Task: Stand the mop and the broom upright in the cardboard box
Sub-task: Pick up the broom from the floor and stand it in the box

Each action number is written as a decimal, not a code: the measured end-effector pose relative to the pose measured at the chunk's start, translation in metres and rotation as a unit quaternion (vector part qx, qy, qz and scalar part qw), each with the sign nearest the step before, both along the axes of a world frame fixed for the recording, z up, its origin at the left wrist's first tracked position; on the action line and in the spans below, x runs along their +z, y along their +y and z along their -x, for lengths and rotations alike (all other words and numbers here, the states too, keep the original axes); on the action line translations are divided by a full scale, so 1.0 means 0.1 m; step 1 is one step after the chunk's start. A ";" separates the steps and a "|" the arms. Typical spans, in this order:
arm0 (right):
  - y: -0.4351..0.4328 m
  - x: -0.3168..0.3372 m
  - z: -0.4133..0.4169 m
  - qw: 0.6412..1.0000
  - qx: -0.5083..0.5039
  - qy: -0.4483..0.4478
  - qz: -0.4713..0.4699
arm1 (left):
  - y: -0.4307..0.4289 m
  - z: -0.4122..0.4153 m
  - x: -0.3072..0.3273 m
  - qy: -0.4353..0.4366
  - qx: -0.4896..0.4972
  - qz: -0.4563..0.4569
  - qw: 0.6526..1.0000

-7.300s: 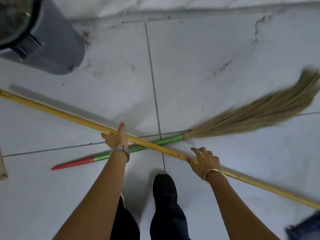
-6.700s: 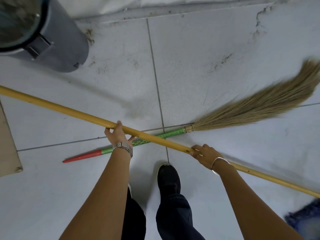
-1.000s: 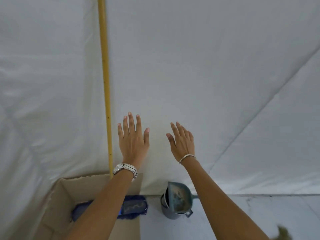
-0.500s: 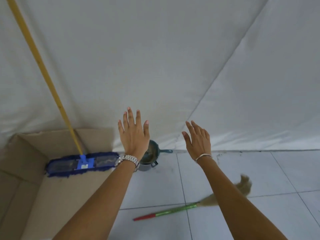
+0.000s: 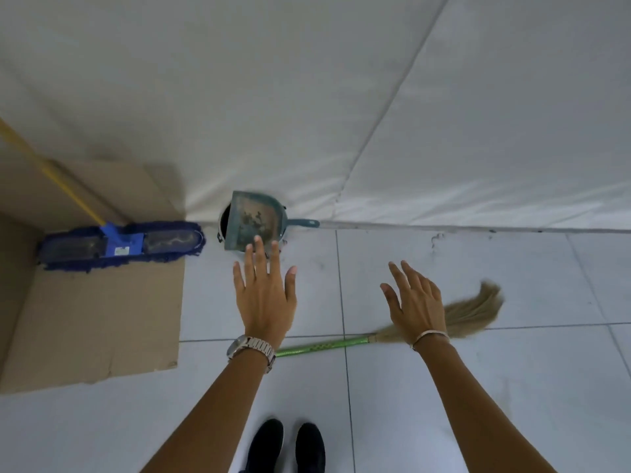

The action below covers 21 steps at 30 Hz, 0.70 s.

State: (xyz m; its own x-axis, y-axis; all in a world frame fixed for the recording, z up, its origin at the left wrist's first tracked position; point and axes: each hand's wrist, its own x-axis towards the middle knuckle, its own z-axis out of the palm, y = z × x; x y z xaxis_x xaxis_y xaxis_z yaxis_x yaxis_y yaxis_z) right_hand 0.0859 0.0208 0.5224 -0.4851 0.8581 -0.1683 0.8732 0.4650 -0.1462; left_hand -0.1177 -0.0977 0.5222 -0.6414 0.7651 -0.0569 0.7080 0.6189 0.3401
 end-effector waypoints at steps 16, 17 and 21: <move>0.03 -4.66 -0.54 0.974 0.074 -0.131 0.166 | -0.26 -0.81 -4.77 -0.049 0.014 0.233 0.971; 0.03 -4.78 -0.55 0.972 0.080 -0.140 0.171 | -0.27 -0.82 -4.90 -0.056 0.024 0.239 0.969; -0.08 -5.38 -0.59 0.960 0.089 -0.165 0.206 | -0.35 -0.87 -5.53 -0.108 0.073 0.258 0.957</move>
State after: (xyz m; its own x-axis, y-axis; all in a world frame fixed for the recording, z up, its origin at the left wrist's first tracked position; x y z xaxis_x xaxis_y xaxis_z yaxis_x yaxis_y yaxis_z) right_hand 0.1451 0.0132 -0.0155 -0.4796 0.5938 -0.6461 0.8156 0.5733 -0.0785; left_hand -0.0306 -0.1330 -0.0309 -0.6695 0.5029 -0.5466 0.5496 0.8305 0.0908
